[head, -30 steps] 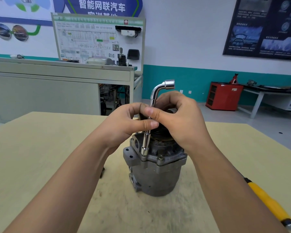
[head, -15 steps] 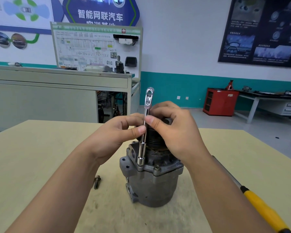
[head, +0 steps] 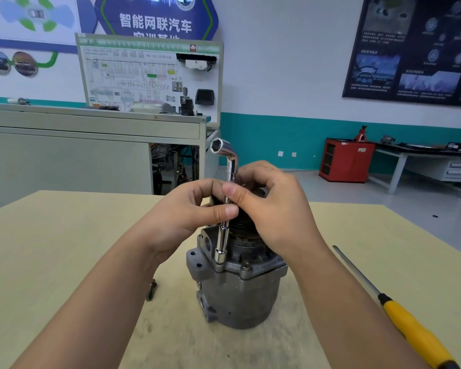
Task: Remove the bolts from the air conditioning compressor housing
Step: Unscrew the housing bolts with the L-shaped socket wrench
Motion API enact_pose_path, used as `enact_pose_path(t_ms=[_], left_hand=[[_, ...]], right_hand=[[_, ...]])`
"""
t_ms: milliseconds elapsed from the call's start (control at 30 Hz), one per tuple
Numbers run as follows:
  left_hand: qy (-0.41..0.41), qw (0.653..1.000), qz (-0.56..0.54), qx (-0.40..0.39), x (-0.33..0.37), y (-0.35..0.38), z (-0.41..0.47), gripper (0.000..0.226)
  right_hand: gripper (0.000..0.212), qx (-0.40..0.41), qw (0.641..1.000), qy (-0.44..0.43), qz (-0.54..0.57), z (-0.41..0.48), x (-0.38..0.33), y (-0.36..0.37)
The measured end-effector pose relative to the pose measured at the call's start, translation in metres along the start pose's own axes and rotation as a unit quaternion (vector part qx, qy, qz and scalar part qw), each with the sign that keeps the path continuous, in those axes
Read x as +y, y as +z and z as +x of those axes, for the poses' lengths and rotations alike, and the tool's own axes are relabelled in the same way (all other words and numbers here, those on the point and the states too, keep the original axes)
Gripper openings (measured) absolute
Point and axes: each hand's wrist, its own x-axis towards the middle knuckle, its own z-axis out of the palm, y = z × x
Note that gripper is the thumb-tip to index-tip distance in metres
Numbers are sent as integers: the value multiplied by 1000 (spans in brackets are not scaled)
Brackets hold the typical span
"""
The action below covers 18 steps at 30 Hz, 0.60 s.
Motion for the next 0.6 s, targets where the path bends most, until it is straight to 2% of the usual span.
enact_pose_path(t_ms=[167, 400, 500, 600], left_hand=[[6, 1000, -9, -28, 2, -3, -3, 28], [9, 999, -12, -48, 3, -4, -4, 28], [8, 999, 2, -41, 0, -4, -2, 42], [4, 999, 3, -36, 1, -3, -1, 41]], right_hand=[[4, -15, 1000, -10, 0, 2, 0, -2], [12, -31, 999, -6, 0, 2, 1, -3], [12, -20, 1000, 2, -10, 1, 2, -3], [11, -3, 1000, 9, 1, -1, 1, -3]])
